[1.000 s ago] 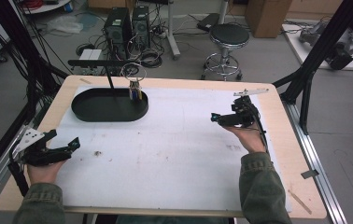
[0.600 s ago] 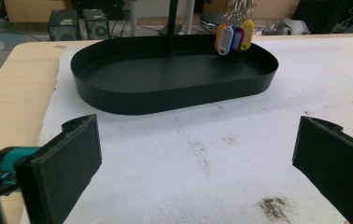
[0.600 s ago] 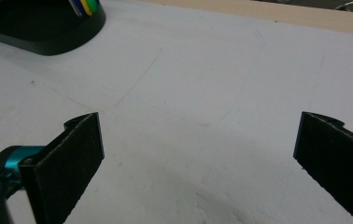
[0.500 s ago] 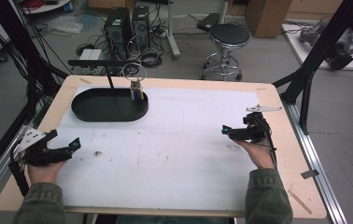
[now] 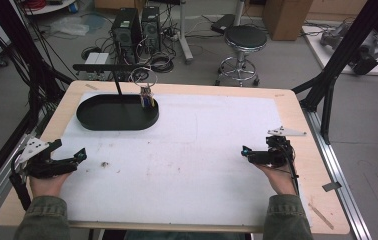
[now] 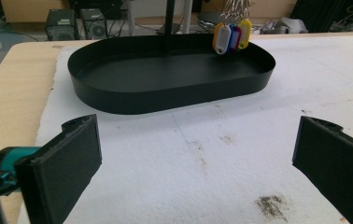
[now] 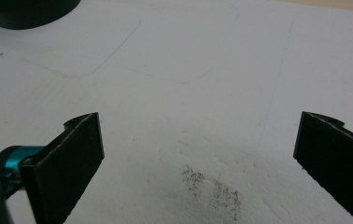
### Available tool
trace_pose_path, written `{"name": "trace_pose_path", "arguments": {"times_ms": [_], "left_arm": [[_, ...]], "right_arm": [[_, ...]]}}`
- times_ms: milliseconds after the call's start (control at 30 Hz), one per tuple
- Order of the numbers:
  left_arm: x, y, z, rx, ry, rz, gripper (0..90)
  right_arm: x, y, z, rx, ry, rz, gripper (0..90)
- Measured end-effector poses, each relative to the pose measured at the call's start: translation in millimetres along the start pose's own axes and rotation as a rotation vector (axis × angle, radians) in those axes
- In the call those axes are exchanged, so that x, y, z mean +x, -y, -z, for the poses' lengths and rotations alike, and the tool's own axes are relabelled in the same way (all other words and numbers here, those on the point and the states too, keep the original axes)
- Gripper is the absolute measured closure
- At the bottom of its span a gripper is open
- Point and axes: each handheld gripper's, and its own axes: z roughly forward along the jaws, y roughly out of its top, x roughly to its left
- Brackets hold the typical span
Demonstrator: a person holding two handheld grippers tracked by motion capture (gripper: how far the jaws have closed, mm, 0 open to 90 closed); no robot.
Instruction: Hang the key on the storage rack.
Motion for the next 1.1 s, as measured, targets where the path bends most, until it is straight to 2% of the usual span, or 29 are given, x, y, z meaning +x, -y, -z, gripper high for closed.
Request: {"name": "trace_pose_path", "arguments": {"times_ms": [200, 233, 300, 333, 433, 467, 667, 833, 967, 1100], "left_arm": [[0.1, 0.0, -0.1, -0.001, -0.001, 0.000, 1.7], [0.1, -0.1, 0.0, -0.001, 0.000, 0.001, 1.7], [0.0, 0.0, -0.2, 0.000, -0.001, 0.004, 1.7], [-0.2, 0.1, -0.1, -0.002, -0.001, 0.006, 1.7], [-0.8, 0.4, -0.2, -0.006, 0.002, 0.007, 1.7], [-0.7, 0.2, 0.3, -0.006, 0.002, 0.008, 1.7], [-0.1, 0.2, 0.7, -0.011, 0.004, 0.013, 1.7], [-0.9, 0.1, 0.7, -0.015, 0.005, 0.013, 1.7], [-1.2, -0.1, 0.9, -0.013, 0.006, 0.009, 1.7], [-1.0, 0.0, 0.5, -0.014, 0.006, 0.011, 1.7]], "right_arm": [[0.0, 10.4, 4.4, -0.033, 0.025, -0.005, 0.6], [-1.2, 14.6, 7.0, -0.059, 0.047, -0.018, 0.5], [-1.5, 16.3, 7.8, -0.068, 0.054, -0.029, 0.6], [-2.5, 22.2, 10.4, -0.096, 0.077, -0.049, 0.6], [-3.4, 27.9, 13.0, -0.114, 0.100, -0.077, 0.6], [-2.0, 32.8, 16.6, -0.136, 0.114, -0.090, 0.6], [5.2, 42.4, 25.8, -0.160, 0.144, -0.070, 0.6], [6.7, 48.9, 30.6, -0.175, 0.138, -0.069, 0.6], [7.4, 50.7, 36.0, -0.221, 0.141, -0.067, 0.6], [7.5, 50.7, 36.2, -0.222, 0.144, -0.060, 0.6]]}}
